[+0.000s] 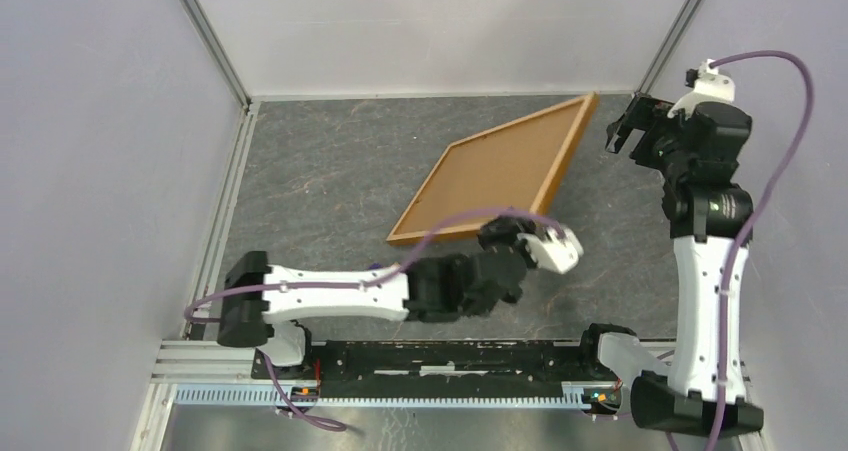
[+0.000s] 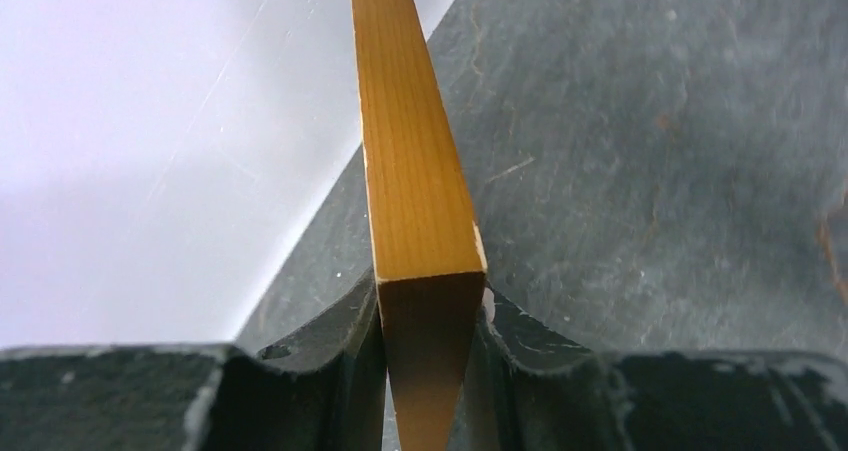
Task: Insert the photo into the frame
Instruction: Turn over the photo frame at the center of the board.
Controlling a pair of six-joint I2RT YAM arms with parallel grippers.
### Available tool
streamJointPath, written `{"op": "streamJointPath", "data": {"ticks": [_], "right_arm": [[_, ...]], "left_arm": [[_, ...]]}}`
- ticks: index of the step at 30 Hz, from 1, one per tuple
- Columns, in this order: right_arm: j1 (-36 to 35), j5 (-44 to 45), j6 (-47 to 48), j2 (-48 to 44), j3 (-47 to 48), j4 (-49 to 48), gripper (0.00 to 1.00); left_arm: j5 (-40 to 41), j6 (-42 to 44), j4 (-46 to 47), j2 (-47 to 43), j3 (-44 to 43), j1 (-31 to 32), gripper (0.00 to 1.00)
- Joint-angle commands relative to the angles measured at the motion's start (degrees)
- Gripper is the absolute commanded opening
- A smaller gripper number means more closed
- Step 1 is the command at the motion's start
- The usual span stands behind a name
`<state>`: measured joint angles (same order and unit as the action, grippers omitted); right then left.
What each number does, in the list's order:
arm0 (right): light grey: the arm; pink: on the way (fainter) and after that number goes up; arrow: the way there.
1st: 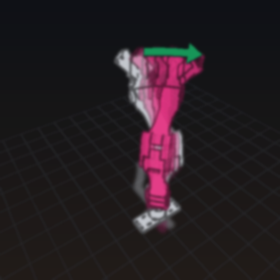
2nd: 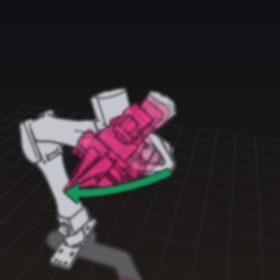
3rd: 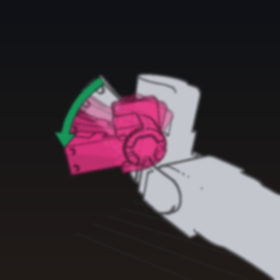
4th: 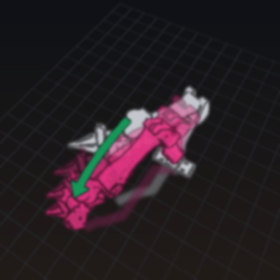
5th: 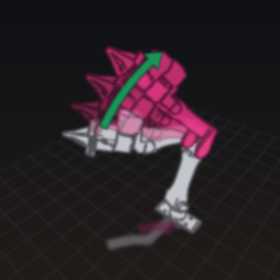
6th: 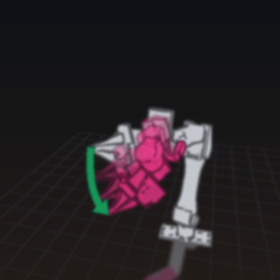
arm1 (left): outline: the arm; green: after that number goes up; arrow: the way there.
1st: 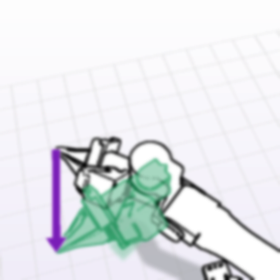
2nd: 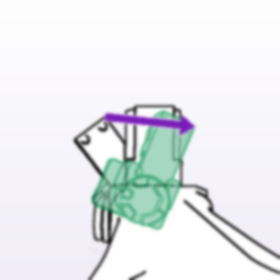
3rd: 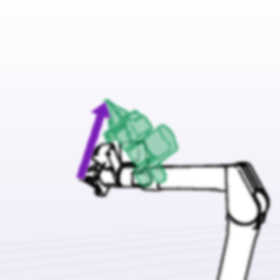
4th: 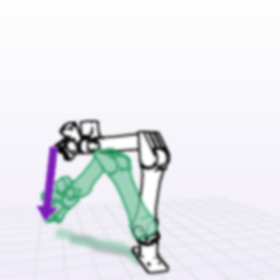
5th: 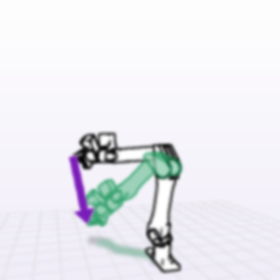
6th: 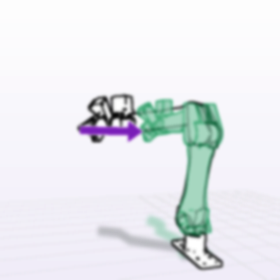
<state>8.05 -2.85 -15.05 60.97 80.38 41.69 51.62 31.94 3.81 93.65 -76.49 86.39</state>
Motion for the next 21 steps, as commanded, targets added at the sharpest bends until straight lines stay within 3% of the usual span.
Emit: {"op": "streamJointPath", "data": {"ticks": [1,5,11,16,21], "right_arm": [[0.3,-2.6,2.1,-4.4,4.7,-2.0,0.98],[0.3,-3.2,1.7,-4.5,7.2,-1.9,0.98],[0.3,-5.1,0.7,-4.1,3.0,-3.5,0.98],[0.3,-6.2,-0.7,-6.5,-1.4,-6.8,0.98],[0.3,-7.3,-1.3,-6.7,-2.3,-7.5,0.98]], "left_arm": [[-14.6,-24.1,-13.7,-8.4,-9.6,-9.4,0.02],[-36.0,-39.2,-16.3,-14.1,-10.7,-23.5,0.02],[-58.1,-55.3,-12.2,-17.2,-9.4,-37.6,0.02],[-76.0,-78.6,6.8,-17.4,0.7,-49.9,0.02],[-83.7,-95.1,21.9,-15.4,11.1,-56.4,0.02]]}}
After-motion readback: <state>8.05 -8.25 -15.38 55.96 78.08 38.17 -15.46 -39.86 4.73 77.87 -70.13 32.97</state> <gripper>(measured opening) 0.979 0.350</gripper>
